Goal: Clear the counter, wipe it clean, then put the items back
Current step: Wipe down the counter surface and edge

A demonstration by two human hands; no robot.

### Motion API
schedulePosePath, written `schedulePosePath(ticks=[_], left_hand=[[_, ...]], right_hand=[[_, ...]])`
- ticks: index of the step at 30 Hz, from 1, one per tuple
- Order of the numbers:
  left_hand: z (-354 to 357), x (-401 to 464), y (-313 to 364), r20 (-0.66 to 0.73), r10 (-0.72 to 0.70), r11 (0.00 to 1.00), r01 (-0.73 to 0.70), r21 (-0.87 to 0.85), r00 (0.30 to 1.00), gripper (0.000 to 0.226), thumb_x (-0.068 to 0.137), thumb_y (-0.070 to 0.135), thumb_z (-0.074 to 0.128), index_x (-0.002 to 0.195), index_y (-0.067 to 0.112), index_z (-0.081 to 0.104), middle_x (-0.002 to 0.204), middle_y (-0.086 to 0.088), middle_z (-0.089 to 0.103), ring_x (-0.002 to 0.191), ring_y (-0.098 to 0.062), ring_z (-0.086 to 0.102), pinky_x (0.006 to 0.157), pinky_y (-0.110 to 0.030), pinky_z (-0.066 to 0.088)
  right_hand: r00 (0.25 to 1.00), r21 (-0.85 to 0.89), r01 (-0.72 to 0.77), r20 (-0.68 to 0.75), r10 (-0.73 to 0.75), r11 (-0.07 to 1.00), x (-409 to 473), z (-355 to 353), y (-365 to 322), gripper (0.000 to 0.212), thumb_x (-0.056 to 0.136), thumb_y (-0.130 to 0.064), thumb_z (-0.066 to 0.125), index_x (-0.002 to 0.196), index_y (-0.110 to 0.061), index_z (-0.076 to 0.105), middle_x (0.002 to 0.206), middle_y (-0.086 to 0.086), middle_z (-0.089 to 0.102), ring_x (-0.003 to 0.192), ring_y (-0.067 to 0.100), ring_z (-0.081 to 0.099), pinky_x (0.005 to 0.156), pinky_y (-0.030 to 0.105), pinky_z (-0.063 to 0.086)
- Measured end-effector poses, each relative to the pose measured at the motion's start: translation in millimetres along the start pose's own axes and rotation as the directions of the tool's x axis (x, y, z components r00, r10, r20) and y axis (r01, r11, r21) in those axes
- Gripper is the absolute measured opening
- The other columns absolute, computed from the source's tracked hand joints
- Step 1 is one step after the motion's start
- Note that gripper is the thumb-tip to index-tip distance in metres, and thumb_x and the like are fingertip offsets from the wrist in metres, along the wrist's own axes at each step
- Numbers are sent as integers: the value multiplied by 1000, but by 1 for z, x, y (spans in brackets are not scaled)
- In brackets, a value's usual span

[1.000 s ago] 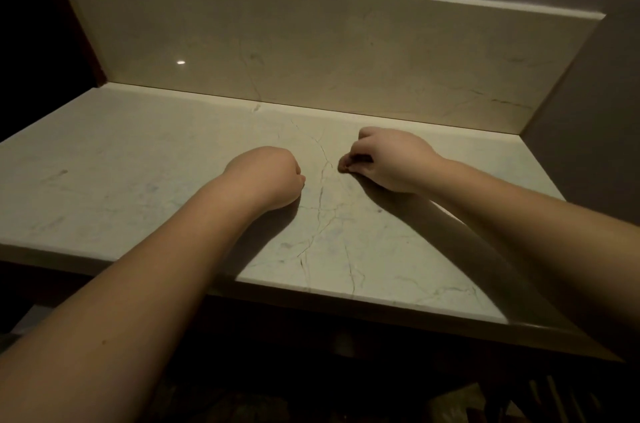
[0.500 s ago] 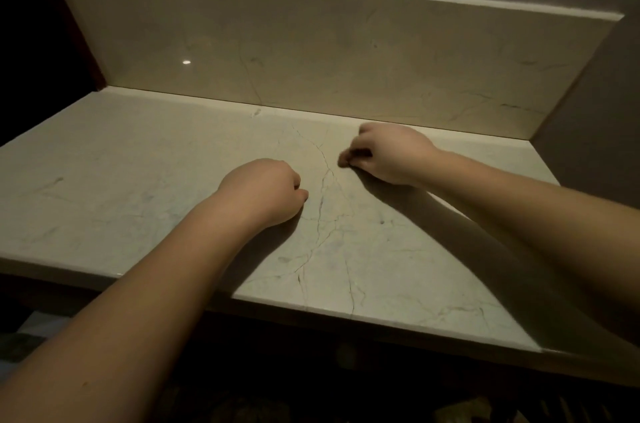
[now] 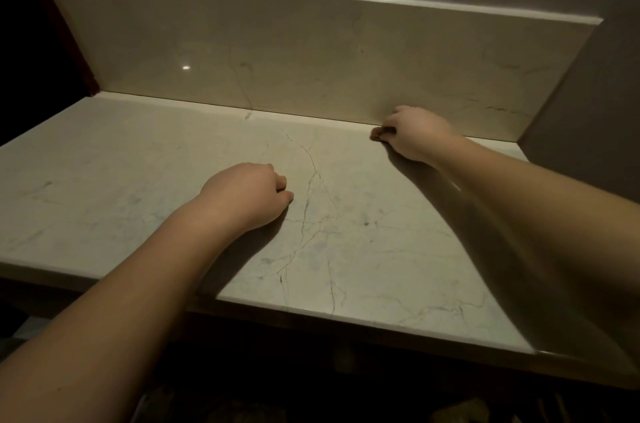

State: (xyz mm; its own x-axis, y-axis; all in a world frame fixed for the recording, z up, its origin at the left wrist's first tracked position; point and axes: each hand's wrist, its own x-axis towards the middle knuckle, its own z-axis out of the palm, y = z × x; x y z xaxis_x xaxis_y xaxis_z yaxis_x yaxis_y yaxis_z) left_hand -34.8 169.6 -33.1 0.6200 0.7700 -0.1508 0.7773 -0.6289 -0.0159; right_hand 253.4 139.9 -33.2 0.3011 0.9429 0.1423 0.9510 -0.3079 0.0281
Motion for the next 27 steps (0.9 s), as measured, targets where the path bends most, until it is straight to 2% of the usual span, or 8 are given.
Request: schedulePosePath(ticks=[3, 6, 9, 13, 19, 23, 25, 27], left_hand=[[0, -2, 0, 7, 14, 1000, -14, 20, 1000, 46, 101, 43, 32, 138, 24, 51, 148, -1, 43, 124, -25, 50, 95, -38, 47], [0, -3, 2, 17, 24, 999, -24, 38, 1000, 47, 102, 44, 30, 141, 25, 47, 157, 0, 28, 130, -27, 46, 96, -39, 46], [0, -2, 3, 21, 16, 999, -17, 35, 1000, 47, 101, 44, 32, 140, 25, 49, 157, -1, 29, 129, -27, 47, 97, -39, 46], [-1, -2, 3, 17, 8, 1000, -8, 25, 1000, 47, 100, 46, 33, 137, 25, 52, 147, 0, 43, 123, -24, 50, 93, -36, 47], [-1, -6, -3, 13, 4, 1000, -4, -7, 1000, 48, 99, 51, 33, 141, 32, 47, 158, 9, 25, 133, -23, 41, 98, -43, 47], [-1, -5, -6, 0, 3, 999, -3, -38, 1000, 47, 98, 54, 34, 140, 38, 45, 158, 14, 24, 137, -20, 38, 100, -44, 46], [-1, -4, -7, 3, -1, 999, 1, -46, 1000, 47, 98, 55, 34, 142, 40, 43, 158, 15, 22, 138, -19, 36, 101, -44, 45], [0, -4, -7, 7, -4, 999, 4, -50, 1000, 48, 98, 55, 34, 143, 41, 41, 158, 15, 21, 139, -19, 35, 102, -44, 45]], right_hand=[[1000, 7, -25, -10, 25, 1000, -18, 0, 29, 33, 96, -43, 48, 109, -20, 68, 95, 1, 48, 98, 27, 52, 69, 34, 39], [998, 24, -57, -14, 57, 998, -25, 0, 42, 31, 96, -43, 49, 110, -23, 68, 93, 0, 49, 90, 22, 48, 69, 34, 39], [997, -21, -66, -38, 65, 998, -14, 1, 34, 32, 96, -41, 49, 109, -20, 69, 98, 3, 53, 97, 27, 52, 69, 34, 40], [998, -49, -28, -55, 25, 998, 10, 5, 6, 30, 95, -40, 48, 112, -27, 69, 110, 4, 58, 107, 28, 54, 78, 34, 47], [994, -25, 95, -56, -96, 995, 2, 3, -32, 32, 97, -39, 47, 110, -21, 68, 102, 3, 56, 100, 28, 54, 66, 31, 34], [964, 7, 260, -61, -259, 966, -54, -8, -27, 27, 98, -39, 46, 115, -34, 66, 99, -7, 55, 95, 18, 54, 63, 29, 31], [963, 32, 268, -49, -266, 963, -73, -12, -14, 25, 98, -40, 46, 114, -40, 65, 94, -13, 49, 87, 11, 49, 58, 29, 29], [976, 24, 217, -26, -217, 976, -68, -12, -1, 25, 97, -42, 47, 112, -38, 66, 96, -13, 52, 90, 12, 50, 59, 29, 31]])
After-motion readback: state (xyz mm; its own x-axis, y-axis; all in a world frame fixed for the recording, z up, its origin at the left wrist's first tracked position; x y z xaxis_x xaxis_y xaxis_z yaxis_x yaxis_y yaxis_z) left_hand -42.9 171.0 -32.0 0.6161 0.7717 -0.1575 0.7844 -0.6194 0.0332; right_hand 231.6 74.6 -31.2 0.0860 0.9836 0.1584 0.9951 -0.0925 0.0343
